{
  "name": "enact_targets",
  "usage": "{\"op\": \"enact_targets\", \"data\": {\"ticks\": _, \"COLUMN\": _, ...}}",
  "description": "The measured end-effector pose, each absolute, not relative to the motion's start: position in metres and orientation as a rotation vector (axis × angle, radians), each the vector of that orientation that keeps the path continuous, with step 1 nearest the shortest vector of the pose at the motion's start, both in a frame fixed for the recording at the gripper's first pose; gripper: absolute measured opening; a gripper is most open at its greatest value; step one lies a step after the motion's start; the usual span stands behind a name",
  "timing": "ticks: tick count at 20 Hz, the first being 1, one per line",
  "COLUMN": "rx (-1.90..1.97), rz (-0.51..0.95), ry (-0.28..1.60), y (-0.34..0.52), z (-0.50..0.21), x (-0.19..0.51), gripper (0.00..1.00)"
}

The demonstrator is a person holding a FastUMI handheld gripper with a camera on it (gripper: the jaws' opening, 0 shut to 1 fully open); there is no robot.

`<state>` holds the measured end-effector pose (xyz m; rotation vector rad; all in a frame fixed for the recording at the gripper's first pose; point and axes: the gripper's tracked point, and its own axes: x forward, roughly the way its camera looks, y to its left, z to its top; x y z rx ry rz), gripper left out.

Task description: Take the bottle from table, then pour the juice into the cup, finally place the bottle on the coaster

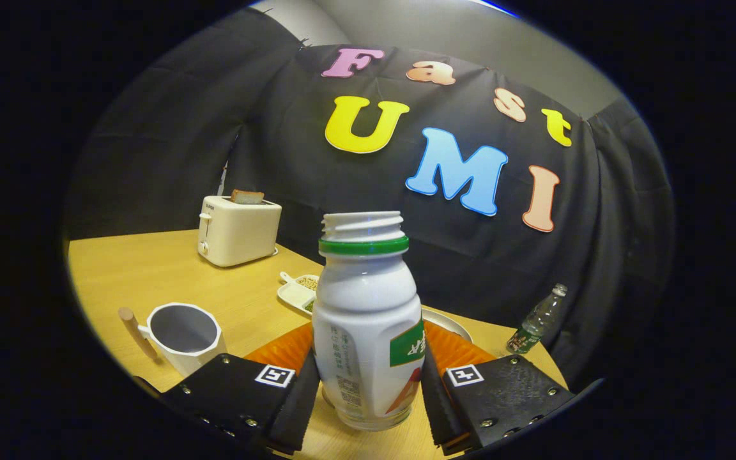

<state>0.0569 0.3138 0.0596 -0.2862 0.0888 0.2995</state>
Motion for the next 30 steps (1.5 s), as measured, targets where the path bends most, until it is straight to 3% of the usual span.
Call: {"op": "enact_targets", "data": {"ticks": 30, "rx": -0.012, "rz": 0.257, "ry": 0.107, "y": 0.306, "z": 0.005, "x": 0.126, "gripper": 0.72}}
